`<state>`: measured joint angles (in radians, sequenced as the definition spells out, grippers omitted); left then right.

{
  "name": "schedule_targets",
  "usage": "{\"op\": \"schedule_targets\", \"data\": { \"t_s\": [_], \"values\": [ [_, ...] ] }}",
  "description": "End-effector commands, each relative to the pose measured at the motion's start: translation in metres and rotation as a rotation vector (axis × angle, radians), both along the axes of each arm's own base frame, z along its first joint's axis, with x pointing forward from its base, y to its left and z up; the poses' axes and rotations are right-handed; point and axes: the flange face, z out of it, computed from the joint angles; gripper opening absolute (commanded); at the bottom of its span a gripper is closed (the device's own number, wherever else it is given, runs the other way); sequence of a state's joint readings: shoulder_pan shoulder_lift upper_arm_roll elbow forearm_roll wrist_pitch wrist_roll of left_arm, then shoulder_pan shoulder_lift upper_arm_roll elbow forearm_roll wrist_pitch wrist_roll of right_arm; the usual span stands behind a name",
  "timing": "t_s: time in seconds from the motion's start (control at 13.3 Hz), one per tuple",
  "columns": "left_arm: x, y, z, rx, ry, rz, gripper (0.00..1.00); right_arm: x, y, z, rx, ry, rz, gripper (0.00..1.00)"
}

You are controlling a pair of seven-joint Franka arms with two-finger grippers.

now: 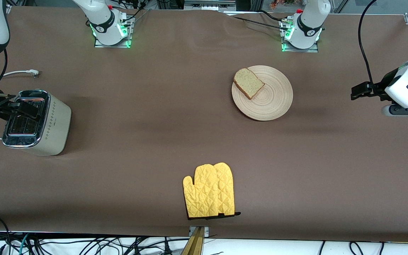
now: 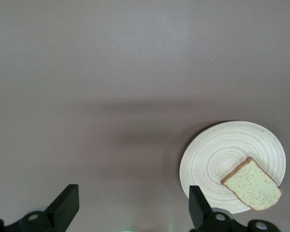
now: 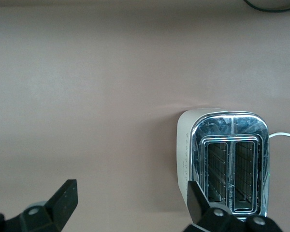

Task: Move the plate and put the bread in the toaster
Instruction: 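Lower the left gripper toward the rim of the wooden plate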

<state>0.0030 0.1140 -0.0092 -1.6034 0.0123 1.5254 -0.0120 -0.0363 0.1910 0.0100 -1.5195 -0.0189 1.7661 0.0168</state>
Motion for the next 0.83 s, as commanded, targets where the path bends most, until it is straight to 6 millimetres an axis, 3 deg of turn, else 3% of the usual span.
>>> {"op": "schedule_targets", "data": {
  "t_s": [0.0, 0.08, 0.23, 0.38, 0.6, 0.75],
  "values": [
    [0.007, -0.001, -0.009, -0.041, 0.030, -0.002, 1.00, 0.002, -0.002, 0.004, -0.004, -0.007, 0.004, 1.00],
    [0.008, 0.000, -0.021, -0.113, 0.055, 0.022, 1.00, 0.002, -0.001, 0.004, -0.003, -0.007, -0.002, 1.00],
    [0.007, 0.030, -0.041, -0.302, 0.083, 0.116, 1.00, 0.002, -0.001, 0.004, -0.004, -0.007, 0.002, 1.00],
    [0.002, 0.064, -0.075, -0.462, 0.098, 0.065, 1.00, 0.002, -0.001, 0.004, -0.004, -0.007, 0.008, 1.00],
    [-0.011, 0.125, -0.143, -0.767, 0.061, 0.076, 1.00, 0.002, -0.001, 0.004, -0.004, -0.007, 0.008, 1.00],
    [-0.013, 0.129, -0.192, -0.833, 0.096, 0.042, 1.00, 0.002, -0.001, 0.004, -0.004, -0.007, 0.007, 1.00]
  ]
}}
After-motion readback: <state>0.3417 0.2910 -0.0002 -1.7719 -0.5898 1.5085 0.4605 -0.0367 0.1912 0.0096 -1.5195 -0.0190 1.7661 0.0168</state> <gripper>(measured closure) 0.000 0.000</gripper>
